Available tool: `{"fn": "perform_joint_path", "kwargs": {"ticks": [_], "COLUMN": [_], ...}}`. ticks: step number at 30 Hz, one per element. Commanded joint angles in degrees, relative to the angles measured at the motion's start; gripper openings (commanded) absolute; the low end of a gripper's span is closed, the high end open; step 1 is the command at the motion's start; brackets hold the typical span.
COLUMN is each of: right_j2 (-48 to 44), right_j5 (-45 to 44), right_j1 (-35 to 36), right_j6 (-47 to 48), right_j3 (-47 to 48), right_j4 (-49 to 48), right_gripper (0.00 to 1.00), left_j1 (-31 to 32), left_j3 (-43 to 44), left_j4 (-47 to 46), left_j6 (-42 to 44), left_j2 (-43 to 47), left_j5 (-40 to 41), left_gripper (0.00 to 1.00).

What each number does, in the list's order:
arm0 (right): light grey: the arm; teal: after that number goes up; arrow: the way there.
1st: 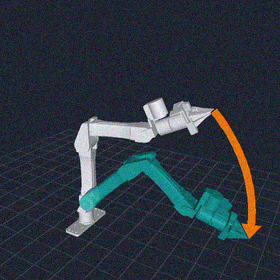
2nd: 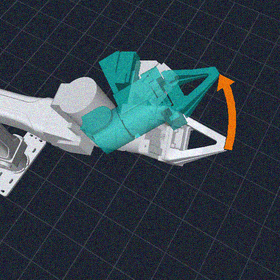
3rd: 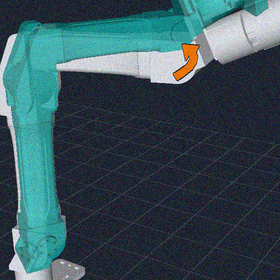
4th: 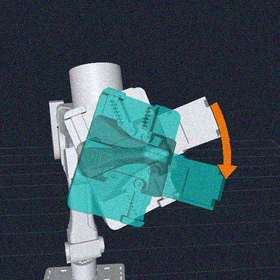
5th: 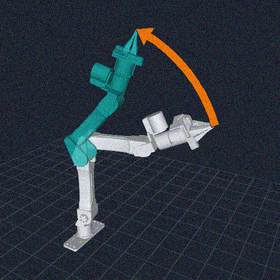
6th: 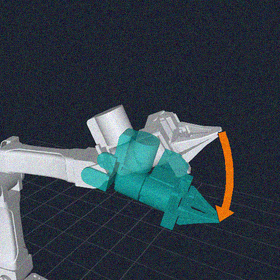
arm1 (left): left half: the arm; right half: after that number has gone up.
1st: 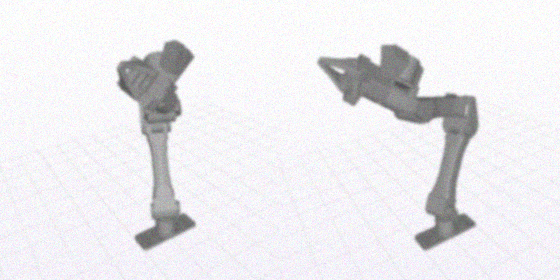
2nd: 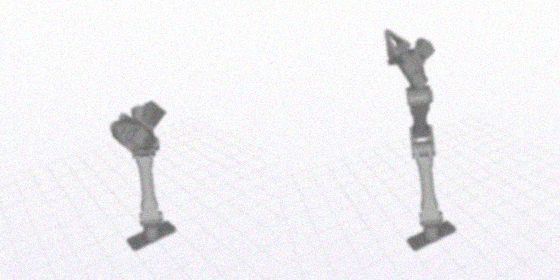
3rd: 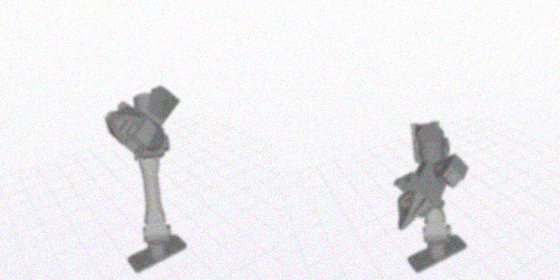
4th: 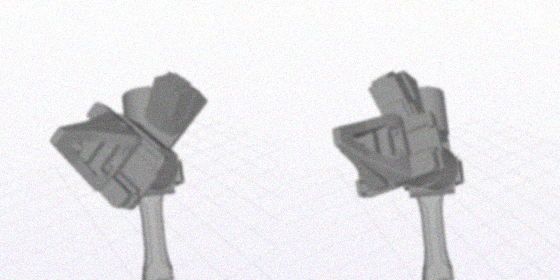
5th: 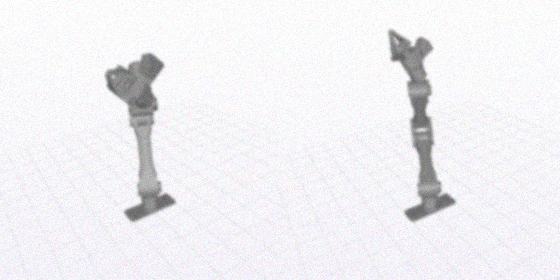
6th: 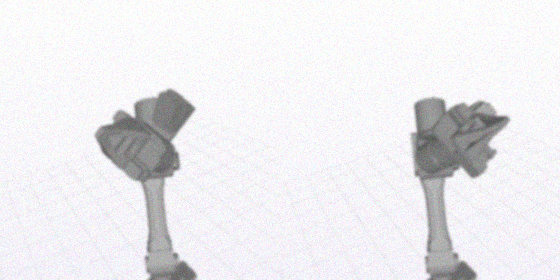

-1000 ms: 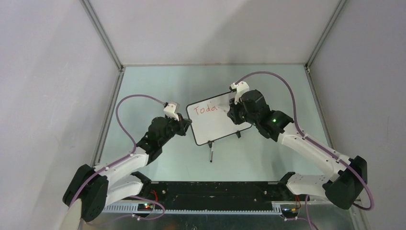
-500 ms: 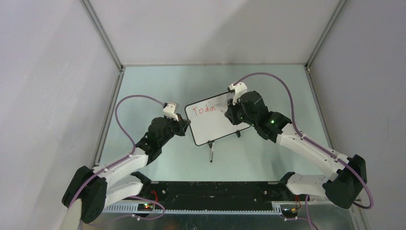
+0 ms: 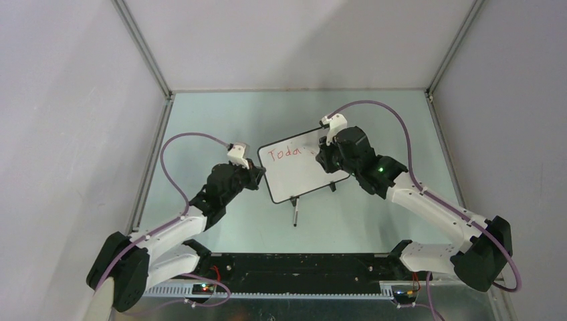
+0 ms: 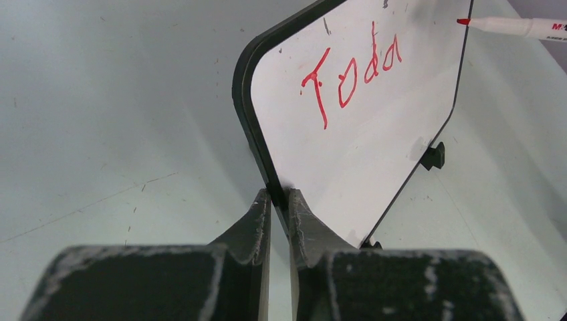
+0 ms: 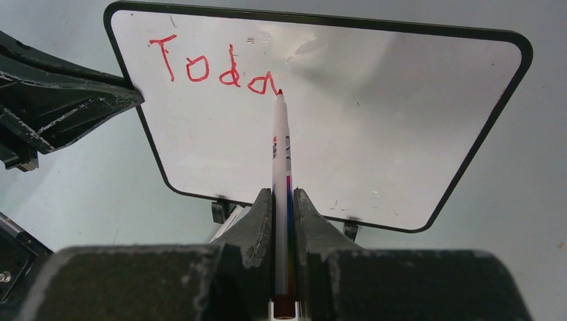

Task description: Write a sentence on the whiteboard

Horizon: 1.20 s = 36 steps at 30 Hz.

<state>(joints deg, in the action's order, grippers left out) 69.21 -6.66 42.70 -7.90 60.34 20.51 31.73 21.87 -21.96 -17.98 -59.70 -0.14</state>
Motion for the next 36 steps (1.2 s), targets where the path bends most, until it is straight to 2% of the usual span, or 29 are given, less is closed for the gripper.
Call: {"fn": "perform_joint_path", "kwargs": {"ticks": [1,9,17,36], "right_j2": [-1.12,-0.52,1.12,3.07], "right_j5": [-1.33,-0.13,0.48,-0.52], "right_j1": [-0.39,-0.68,-0.86,-1.69], "right_j6": [0.03,-0.19,-0.10,0.26], "right_j3": [0.30,0.24,1.70,3.55], "right_j4": [-1.72,-2.52,-2.33,-1.89], "right_gripper": [0.00,0.00,0.00,0.00], "left_j1": [0.70,1.85,4.73,6.89], "left_j3": [0.35,-0.14,2.46,3.46], "left_j4": [3.95,1.34,4.69,5.38], "left_j6": [1.71,3.50,6.06,6.91], "left_j2": [1.70,0.41,-0.03,-1.36], "left_j5": [3.52,4.79,9.34,10.85], "left_gripper": [0.03,0.03,0.03,0.03]}}
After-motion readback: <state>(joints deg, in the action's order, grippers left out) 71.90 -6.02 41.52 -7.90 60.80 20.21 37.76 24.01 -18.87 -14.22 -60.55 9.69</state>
